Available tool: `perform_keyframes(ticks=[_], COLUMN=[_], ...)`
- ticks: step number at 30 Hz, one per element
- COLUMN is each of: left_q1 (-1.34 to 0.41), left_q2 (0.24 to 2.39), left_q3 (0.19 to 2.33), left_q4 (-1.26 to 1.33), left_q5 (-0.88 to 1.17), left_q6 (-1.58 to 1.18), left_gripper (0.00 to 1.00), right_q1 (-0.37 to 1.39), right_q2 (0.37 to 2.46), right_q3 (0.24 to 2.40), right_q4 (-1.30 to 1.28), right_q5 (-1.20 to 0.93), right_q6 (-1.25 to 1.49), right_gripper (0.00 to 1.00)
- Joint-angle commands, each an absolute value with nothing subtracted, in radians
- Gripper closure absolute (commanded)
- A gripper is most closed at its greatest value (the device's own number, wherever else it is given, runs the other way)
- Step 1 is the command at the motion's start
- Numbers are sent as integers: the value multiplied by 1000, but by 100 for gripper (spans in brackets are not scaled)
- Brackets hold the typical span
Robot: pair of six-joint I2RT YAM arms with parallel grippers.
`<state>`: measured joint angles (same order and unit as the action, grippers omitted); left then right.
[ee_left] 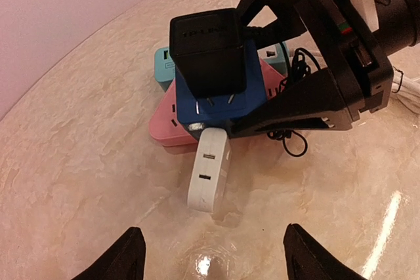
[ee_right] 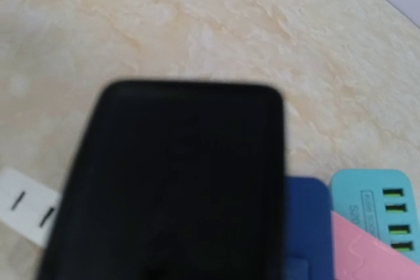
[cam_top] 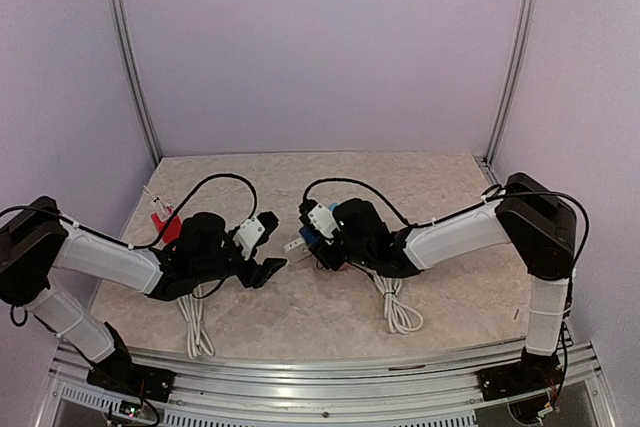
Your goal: Pull the plug off the socket
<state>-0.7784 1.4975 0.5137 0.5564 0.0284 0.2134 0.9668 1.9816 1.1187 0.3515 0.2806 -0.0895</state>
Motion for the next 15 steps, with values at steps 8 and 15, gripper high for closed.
perform_keyframes(ticks=[8, 15], left_q1=[-774, -778], left_q2=[1644, 1738], left_q3=[624, 692], left_q4=[624, 650], left_q5=[112, 136], left_q6=[286, 289], left_gripper=[37, 47], right_q1=[882, 852], right_q2=[1891, 1871], right_q3=[1015, 971], right_q4=[437, 483], right_q5=[114, 59], right_q6=[-41, -22], right_gripper=[60, 65])
